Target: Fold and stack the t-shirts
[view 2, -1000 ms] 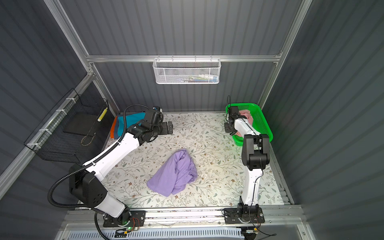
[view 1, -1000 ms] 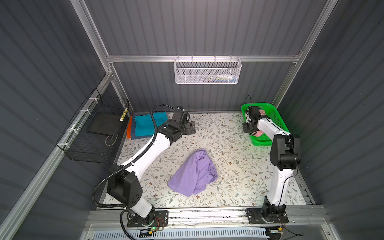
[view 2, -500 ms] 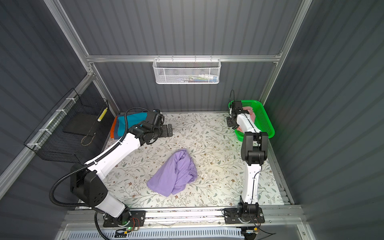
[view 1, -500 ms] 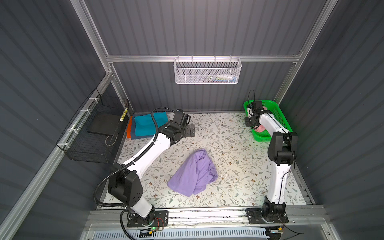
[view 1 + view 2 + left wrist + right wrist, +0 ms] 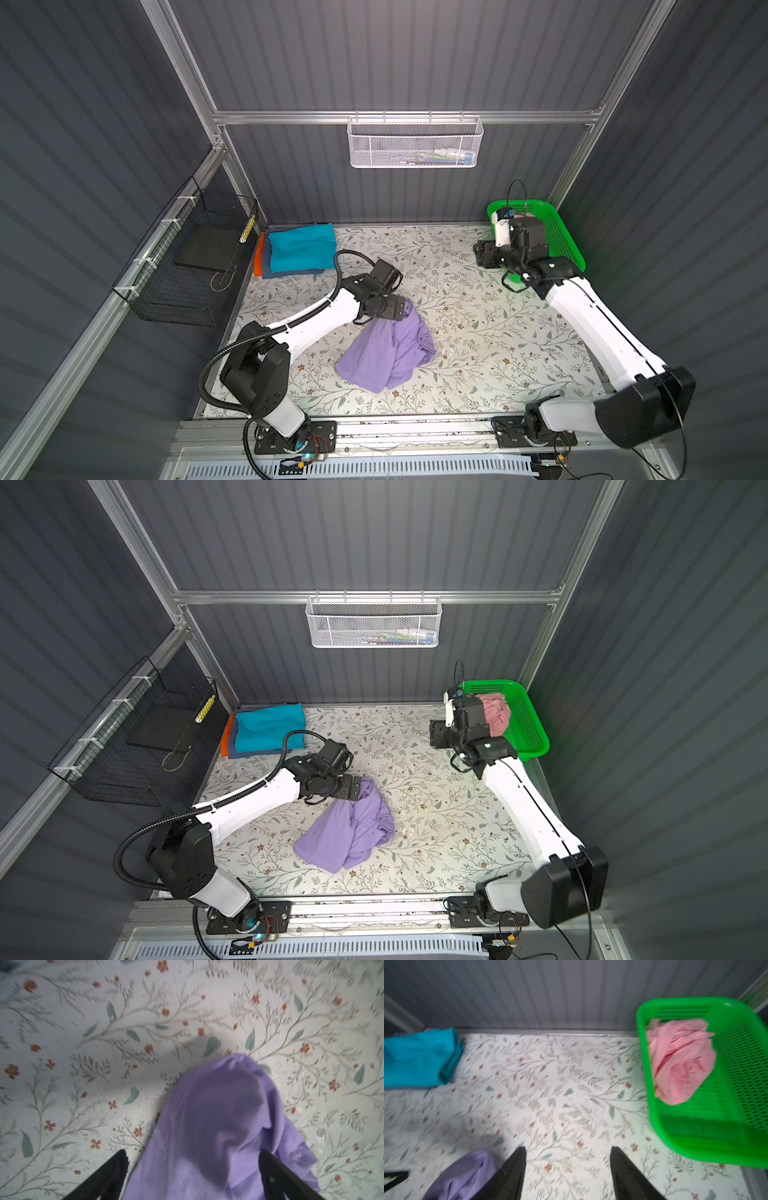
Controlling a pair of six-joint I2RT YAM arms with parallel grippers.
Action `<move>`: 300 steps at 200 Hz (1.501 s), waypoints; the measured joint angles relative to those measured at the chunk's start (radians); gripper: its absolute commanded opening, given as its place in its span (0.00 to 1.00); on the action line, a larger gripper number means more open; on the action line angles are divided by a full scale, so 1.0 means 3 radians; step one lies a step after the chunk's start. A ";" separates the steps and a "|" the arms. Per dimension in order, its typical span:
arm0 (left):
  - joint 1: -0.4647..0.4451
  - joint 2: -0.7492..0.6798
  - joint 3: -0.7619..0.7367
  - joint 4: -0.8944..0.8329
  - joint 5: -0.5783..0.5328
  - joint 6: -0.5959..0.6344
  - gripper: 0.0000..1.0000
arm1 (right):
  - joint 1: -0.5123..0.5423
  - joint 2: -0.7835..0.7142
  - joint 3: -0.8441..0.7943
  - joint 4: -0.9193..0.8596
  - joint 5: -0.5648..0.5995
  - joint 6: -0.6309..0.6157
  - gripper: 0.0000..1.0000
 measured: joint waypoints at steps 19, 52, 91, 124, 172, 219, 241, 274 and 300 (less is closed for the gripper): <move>-0.0024 -0.0018 -0.0314 0.0084 0.0160 -0.0099 0.94 | 0.0230 -0.0179 -0.0464 -0.0004 -0.0170 0.0187 0.72; -0.0046 0.0005 -0.0509 0.0144 0.0346 -0.0238 0.33 | 0.0835 -0.0215 -0.1250 -0.0001 -0.0357 0.0576 0.76; -0.0046 0.0018 -0.0459 0.0186 0.0402 -0.0248 0.00 | 0.1489 0.0064 -0.1696 0.0479 -0.0626 0.1019 0.72; -0.0046 0.0070 -0.0128 0.0088 0.0381 -0.0235 0.00 | 0.1612 0.0518 -0.1699 0.1047 -0.0762 0.1217 0.23; -0.0048 0.0078 0.0448 -0.0139 0.0268 -0.0114 0.00 | 0.1513 0.0718 -0.1280 0.1138 -0.0687 0.0997 0.00; -0.0048 0.0103 0.1743 -0.0275 -0.0001 0.0164 0.00 | 0.0861 0.0154 -0.0375 0.0706 -0.0397 0.0492 0.00; -0.0048 -0.0042 0.1963 -0.0153 -0.0137 0.0306 0.00 | 0.0459 -0.0294 -0.0207 0.0640 -0.0083 0.0384 0.00; -0.0008 -0.0320 0.1844 -0.0151 -0.0439 0.0458 0.00 | 0.0137 -0.0849 -0.0178 0.0448 0.0421 0.0295 0.00; 0.0083 -0.0397 0.1667 -0.0251 -0.0576 0.0502 0.00 | 0.0065 -0.1016 -0.0170 0.0310 0.0726 0.0226 0.00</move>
